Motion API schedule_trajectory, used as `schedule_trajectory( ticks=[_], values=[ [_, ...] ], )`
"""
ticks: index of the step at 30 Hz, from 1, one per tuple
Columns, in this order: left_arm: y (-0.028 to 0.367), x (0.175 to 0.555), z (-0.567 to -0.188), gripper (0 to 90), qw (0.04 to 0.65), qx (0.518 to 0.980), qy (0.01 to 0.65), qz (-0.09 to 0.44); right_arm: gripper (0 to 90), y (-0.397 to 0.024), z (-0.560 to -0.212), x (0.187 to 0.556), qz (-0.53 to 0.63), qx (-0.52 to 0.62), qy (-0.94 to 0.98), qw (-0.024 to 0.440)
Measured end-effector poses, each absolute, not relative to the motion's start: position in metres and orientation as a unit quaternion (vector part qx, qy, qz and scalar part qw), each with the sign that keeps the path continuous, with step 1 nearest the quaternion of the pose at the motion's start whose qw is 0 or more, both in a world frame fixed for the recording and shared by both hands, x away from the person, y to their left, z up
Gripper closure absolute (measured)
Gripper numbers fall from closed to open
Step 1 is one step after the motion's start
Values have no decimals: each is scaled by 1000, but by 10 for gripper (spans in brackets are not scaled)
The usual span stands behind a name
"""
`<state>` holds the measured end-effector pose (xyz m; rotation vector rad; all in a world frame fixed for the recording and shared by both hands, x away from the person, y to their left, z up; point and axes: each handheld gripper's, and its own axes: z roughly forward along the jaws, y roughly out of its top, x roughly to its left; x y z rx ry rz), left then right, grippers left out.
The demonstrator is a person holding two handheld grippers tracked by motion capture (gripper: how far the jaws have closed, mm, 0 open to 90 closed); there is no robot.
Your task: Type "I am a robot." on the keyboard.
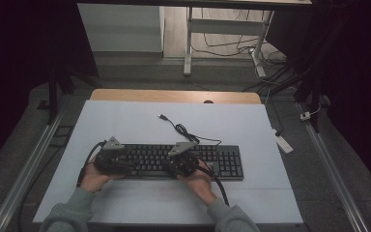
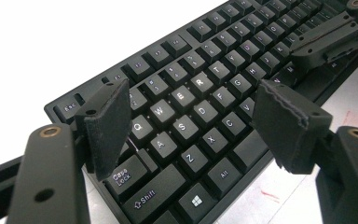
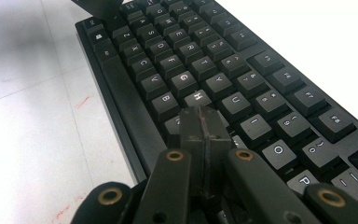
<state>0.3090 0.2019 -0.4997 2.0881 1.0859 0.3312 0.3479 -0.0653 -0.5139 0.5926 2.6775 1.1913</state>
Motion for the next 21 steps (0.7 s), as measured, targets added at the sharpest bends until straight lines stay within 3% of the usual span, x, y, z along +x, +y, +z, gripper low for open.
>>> schedule_trajectory(
  ticks=[21],
  values=[
    [203, 308, -499, 282, 375, 814, 424, 133, 895, -64, -511, 344, 402, 193, 890, 91]
  ],
)
